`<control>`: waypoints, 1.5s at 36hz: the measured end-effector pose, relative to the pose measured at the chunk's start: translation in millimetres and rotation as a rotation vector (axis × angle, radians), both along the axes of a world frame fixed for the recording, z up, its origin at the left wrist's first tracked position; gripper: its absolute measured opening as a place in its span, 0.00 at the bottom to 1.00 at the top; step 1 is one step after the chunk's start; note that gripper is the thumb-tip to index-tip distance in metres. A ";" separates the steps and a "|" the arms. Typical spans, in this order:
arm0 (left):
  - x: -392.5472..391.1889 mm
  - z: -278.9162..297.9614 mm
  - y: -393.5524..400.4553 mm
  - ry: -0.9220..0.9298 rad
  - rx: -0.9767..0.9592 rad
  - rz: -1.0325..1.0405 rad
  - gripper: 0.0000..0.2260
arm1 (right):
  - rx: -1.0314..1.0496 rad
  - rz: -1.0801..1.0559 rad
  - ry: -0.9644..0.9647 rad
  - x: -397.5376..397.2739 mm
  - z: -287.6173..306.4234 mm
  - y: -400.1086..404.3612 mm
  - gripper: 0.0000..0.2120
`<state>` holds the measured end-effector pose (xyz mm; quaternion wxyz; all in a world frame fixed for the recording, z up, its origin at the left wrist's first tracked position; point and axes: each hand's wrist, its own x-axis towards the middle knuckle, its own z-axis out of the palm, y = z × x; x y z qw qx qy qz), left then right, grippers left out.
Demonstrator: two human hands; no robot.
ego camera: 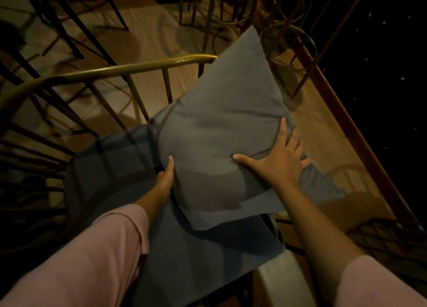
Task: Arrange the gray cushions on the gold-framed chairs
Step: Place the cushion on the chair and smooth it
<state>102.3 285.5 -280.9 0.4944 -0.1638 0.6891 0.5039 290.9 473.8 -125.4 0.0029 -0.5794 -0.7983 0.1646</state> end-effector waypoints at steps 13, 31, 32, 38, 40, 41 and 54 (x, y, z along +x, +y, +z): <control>-5.0 57.3 -22.7 -0.131 0.248 0.159 0.32 | -0.045 -0.182 0.293 5.5 8.3 -1.7 0.60; 38.2 82.8 -232.1 -0.089 -0.008 0.421 0.47 | -0.646 -0.211 0.333 40.4 -50.5 -135.6 0.57; 42.5 81.1 -234.4 -0.074 -0.015 0.421 0.47 | -0.652 -0.217 0.329 43.6 -53.8 -135.6 0.55; 59.9 64.9 -233.2 0.016 -0.056 0.387 0.49 | -0.668 -0.214 0.338 63.6 -59.5 -135.3 0.46; 64.2 59.6 -233.1 0.046 -0.043 0.368 0.45 | -0.713 -0.157 0.331 72.2 -62.8 -133.7 0.46; 66.8 58.6 -232.0 0.049 -0.051 0.364 0.41 | -0.733 -0.122 0.324 75.6 -63.5 -132.9 0.48; 57.2 100.5 -233.5 0.350 -0.248 0.491 0.17 | -0.477 0.041 0.225 39.9 -47.6 -172.5 0.39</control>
